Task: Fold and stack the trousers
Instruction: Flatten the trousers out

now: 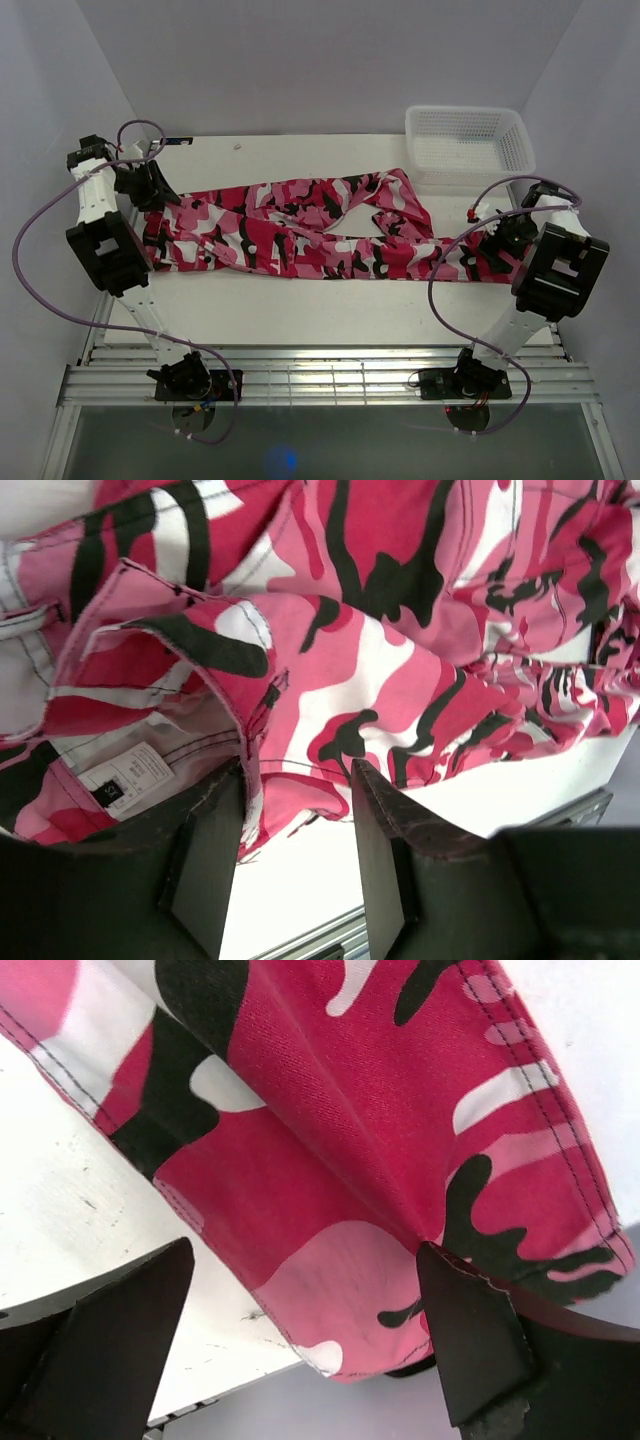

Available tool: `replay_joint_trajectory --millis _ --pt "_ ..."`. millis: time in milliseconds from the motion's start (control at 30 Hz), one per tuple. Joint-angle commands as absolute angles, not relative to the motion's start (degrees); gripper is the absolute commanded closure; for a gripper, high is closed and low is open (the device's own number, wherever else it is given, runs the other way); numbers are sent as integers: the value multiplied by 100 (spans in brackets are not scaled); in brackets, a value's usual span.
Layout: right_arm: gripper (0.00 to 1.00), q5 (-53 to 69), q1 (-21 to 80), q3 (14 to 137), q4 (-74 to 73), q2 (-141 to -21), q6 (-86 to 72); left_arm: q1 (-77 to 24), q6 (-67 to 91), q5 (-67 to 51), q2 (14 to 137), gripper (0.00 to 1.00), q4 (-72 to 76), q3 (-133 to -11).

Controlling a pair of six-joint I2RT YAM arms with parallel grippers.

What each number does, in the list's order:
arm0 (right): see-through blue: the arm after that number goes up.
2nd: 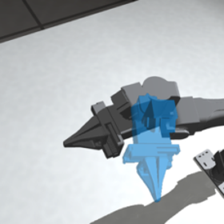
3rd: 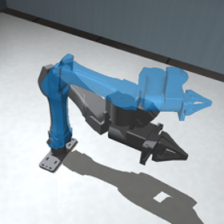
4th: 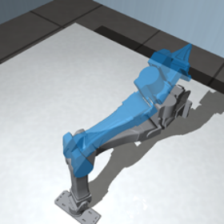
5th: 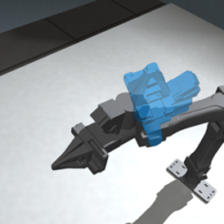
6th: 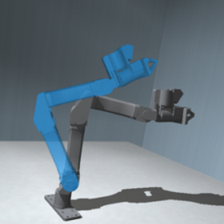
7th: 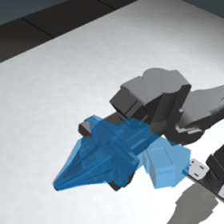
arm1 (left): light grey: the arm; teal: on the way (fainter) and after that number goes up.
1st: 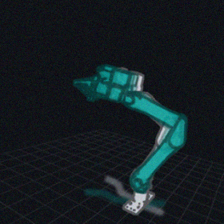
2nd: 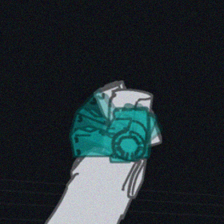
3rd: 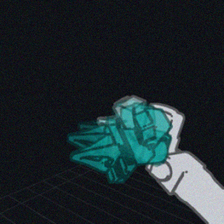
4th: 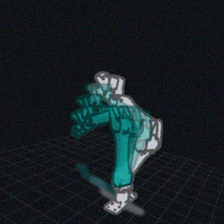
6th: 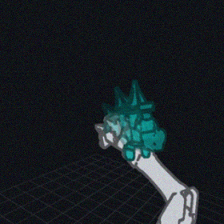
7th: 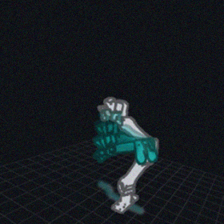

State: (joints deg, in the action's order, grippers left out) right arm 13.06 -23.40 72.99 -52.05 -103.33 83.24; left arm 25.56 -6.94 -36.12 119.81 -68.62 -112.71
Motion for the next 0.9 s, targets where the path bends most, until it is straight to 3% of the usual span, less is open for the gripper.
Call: replay_joint_trajectory --millis 0,33,100,467,733,867 --pt "1 1345 -2364 7164 -5361 -9765 8489 2593 -1142 -4096 11593 43 -7145 -11479" --pt "7 1345 -2364 7093 -5396 -9634 8595 2601 -1290 -4113 11549 42 -7146 -11252" --pt "9 1336 -2373 6839 -5484 -9502 8718 2610 -1406 -4035 11392 41 -7076 -11014" --pt "10 1160 -2470 6240 -5247 -9150 9088 2681 -1705 -2936 10943 38 -6232 -9915" --pt "10 1529 -2479 5705 -5019 -8772 9482 2838 -2056 -3075 10758 37 -6179 -9493" --pt "10 1591 -2374 5205 -4222 -8640 9606 2988 -2197 -3251 10731 36 -6231 -9439"
